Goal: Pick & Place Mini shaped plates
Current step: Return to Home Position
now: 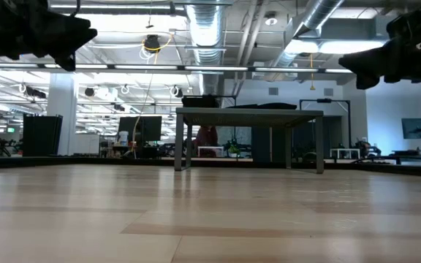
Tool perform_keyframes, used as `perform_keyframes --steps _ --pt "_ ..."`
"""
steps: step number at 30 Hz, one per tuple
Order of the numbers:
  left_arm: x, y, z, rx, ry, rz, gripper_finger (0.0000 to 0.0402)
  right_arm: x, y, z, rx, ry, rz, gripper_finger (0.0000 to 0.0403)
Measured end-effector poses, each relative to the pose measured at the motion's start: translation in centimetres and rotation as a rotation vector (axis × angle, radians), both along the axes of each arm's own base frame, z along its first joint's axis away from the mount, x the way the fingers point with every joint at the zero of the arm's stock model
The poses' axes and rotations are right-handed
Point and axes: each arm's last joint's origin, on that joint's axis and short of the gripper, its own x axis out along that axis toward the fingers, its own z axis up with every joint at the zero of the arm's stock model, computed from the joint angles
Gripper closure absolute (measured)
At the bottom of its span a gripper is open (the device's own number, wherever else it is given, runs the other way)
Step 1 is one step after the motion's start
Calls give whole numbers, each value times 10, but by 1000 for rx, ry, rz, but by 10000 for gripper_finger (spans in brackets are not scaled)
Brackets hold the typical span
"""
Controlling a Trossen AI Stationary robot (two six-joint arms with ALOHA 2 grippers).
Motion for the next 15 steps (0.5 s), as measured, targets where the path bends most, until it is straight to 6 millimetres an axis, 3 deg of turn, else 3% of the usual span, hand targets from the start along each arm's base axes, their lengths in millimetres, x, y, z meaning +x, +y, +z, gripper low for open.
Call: perform_keyframes --steps 15 --pt "2 0 -7 -99 -53 -11 293 0 -1 -3 7 28 -13 327"
